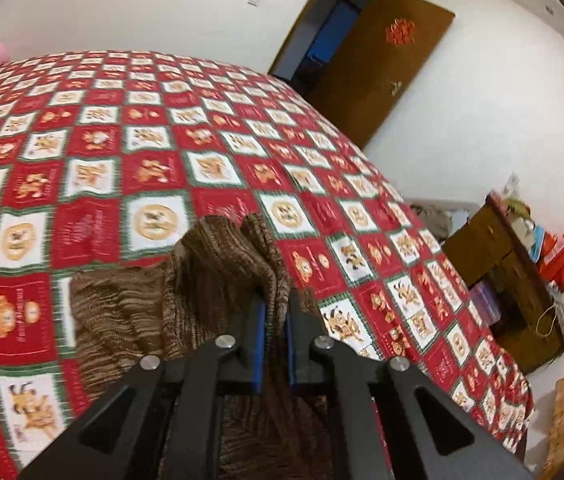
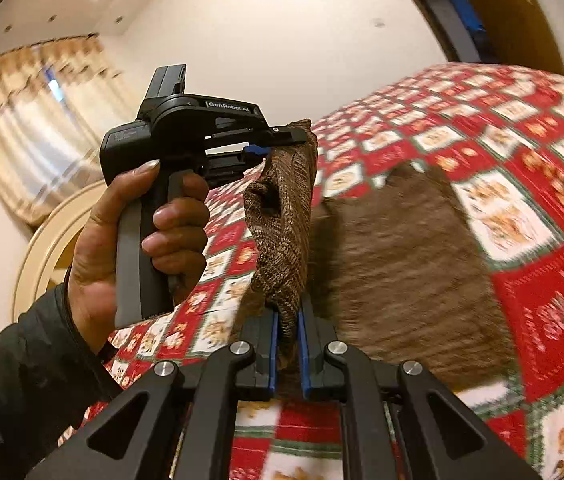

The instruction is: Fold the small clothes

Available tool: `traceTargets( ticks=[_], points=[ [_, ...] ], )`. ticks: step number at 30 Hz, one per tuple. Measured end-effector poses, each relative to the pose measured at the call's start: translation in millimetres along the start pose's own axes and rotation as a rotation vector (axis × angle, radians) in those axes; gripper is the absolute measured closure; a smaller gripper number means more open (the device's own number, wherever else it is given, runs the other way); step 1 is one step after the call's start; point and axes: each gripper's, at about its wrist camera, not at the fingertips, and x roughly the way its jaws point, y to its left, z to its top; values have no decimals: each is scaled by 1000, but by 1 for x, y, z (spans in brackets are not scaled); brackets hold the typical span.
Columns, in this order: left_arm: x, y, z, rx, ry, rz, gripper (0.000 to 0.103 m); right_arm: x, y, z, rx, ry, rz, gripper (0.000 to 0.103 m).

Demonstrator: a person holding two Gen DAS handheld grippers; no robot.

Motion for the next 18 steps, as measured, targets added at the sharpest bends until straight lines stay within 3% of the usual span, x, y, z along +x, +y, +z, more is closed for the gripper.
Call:
traceTargets(
  ticks=[14, 18],
  points=[
    [69, -47, -16, 132, 87, 88, 94, -15, -67, -13, 182, 25, -47, 95],
    [68, -59, -24, 170, 79, 101, 86, -18, -86, -18, 232, 21, -79, 95]
  ],
)
